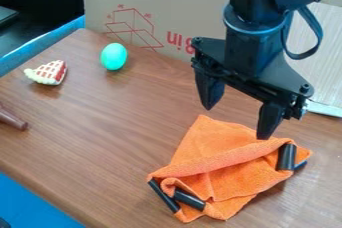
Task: Unfold the cloth from right to left
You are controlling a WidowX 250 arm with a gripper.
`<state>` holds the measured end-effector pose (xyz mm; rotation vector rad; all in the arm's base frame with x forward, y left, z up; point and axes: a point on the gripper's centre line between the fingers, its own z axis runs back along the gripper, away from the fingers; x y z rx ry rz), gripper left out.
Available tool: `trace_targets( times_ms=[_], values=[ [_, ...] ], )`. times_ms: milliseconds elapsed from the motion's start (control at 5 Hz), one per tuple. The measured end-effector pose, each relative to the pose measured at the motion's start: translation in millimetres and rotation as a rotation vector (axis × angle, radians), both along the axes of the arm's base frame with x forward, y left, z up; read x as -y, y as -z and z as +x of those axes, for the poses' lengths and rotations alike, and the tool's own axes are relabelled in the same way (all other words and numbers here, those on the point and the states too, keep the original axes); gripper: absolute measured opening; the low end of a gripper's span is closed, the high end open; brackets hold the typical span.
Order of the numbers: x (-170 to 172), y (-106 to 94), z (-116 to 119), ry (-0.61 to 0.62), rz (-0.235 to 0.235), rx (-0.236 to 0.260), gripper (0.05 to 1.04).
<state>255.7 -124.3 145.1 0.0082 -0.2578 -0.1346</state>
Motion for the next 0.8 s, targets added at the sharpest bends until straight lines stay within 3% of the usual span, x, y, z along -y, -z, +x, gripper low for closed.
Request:
trace_targets(
  times_ms=[200, 400, 800],
  values=[
    [0.3, 6.0, 0.4, -0.004, 0.009, -0.017, 1.001],
    [2.4, 22.4, 6.9, -0.022, 0.047, -0.011, 1.0],
    [0.1, 27.1, 15.6, -0.127, 0.047, 0.04, 1.0]
  ],
)
